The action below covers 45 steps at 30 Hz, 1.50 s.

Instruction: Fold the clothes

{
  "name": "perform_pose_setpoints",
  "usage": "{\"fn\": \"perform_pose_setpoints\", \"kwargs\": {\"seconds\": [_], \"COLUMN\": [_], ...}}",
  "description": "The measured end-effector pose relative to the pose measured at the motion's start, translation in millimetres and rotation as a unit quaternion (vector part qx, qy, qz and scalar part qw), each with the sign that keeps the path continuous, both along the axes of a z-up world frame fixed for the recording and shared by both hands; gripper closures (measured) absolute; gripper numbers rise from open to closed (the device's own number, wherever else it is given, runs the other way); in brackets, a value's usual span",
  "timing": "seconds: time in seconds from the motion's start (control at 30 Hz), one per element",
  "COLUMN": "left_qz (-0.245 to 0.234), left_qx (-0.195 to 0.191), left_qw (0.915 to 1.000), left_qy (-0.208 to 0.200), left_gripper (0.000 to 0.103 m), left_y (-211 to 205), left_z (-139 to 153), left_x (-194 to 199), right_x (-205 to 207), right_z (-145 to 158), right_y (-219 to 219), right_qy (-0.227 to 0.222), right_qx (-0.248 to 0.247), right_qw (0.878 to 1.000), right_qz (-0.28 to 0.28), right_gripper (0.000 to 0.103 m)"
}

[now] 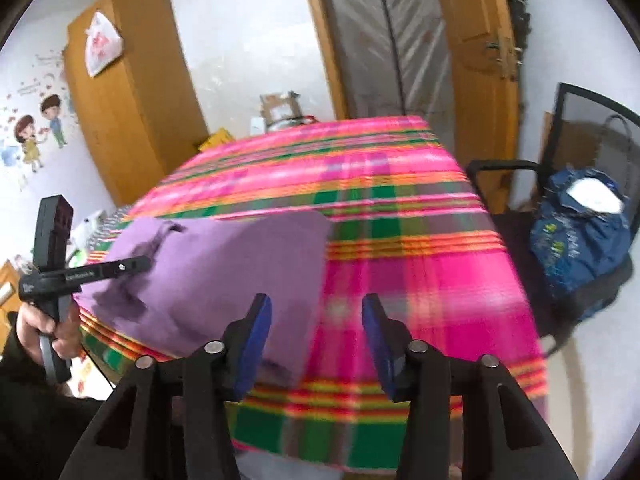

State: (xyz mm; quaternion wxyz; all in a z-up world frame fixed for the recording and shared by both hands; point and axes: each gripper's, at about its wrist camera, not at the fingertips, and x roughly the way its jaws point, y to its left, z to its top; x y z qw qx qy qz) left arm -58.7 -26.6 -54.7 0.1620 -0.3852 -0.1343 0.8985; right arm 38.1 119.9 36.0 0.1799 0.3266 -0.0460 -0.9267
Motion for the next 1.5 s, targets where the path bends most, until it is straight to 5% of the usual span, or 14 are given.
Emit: {"fn": "perform_pose_setpoints", "kwargs": {"seconds": [0.13, 0.4, 0.7, 1.07, 1.5], "left_qz": [-0.006, -0.051, -0.057, -0.062, -0.050], "left_qx": [0.002, -0.009, -0.016, -0.010, -0.009], "left_qw": [0.9998, 0.9985, 0.9982, 0.9980, 0.9987], "left_qy": [0.019, -0.014, -0.004, -0.002, 0.005], "left_gripper": [0.095, 0.095, 0.097, 0.100, 0.099], "left_y": [3, 31, 32, 28, 30], "left_z": [10, -16, -20, -23, -7], "left_x": [1, -9, -4, -7, -8], "right_x": [-17, -76, -129, -104, -95], "right_z": [-1, -7, -30, -7, -37], "right_y": [-29, -51, -49, -52, -67], "right_qy": [0.010, -0.016, -0.069, -0.047, -0.064], "right_qx": [0.005, 0.016, 0.034, 0.011, 0.064], "right_qw": [1.000, 1.000, 0.997, 0.999, 0.996], "right_qz": [0.028, 0.015, -0.006, 0.006, 0.012], "right_gripper": [0.077, 0.081, 0.085, 0.085, 0.084]}}
